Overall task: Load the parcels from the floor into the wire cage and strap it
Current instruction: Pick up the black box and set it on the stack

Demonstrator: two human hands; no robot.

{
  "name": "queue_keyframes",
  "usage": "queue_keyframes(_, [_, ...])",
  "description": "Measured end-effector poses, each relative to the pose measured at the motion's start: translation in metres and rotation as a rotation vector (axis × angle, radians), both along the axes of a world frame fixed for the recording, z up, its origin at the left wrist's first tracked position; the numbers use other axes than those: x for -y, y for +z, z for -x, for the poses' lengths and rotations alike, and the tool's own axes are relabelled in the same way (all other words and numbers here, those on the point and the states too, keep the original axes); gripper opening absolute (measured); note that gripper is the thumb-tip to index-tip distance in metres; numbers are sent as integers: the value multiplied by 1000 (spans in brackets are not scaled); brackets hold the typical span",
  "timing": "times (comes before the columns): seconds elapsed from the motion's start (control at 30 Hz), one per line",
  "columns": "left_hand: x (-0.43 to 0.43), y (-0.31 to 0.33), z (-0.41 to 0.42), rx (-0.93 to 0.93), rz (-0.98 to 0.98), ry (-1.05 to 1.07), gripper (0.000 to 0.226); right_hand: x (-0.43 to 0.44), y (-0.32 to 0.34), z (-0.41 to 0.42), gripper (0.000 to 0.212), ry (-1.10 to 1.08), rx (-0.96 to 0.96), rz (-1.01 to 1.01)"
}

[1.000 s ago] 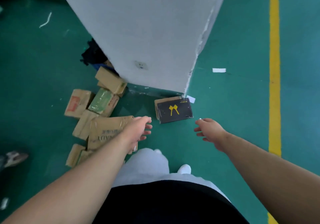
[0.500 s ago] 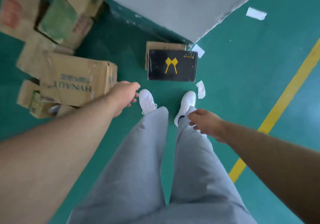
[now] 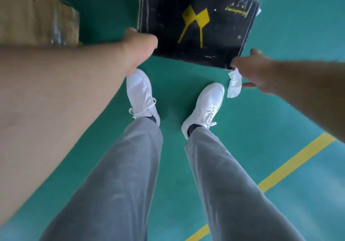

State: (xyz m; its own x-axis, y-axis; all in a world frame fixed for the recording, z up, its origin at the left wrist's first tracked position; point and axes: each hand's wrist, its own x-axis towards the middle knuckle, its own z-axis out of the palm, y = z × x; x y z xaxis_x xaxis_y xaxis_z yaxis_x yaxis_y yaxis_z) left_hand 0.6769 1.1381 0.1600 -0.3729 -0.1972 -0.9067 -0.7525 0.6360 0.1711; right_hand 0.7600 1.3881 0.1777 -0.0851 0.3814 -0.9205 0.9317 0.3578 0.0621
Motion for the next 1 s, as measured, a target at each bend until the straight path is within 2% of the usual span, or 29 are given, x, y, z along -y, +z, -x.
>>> queue_keyframes(0.03, [0,-13,-1,5,3,40,51,-1,-15,1,44,-25,-30,-44])
queue_keyframes(0.1, [4,-34,-3,27,-9,86,61,-6,-39,-2,43,-101,-78,-63])
queue_keyframes(0.17, [7,-44,-6,70,-47,129,65,-9,-54,-7,37,-239,-77,-18])
queue_keyframes(0.23, [11,-46,-8,79,-70,150,65,-8,-62,-12,40,-337,-75,20])
queue_keyframes(0.4, [26,-2,-16,87,-94,165,60,13,-27,-21,45,-337,-78,29])
queue_keyframes(0.53, [56,63,-17,62,-109,173,49,30,38,-29,41,-286,-83,75])
queue_keyframes(0.67, [84,166,-17,82,-158,181,52,34,137,-35,51,-239,-93,136])
queue_keyframes(0.77, [101,246,-26,48,-157,185,40,38,213,-33,48,-213,-114,155])
queue_keyframes(0.9, [118,366,-40,-25,-140,212,48,51,316,-24,50,-186,-191,119])
queue_keyframes(1.0, [128,432,-50,-54,-117,287,51,64,380,-6,53,-212,-281,133])
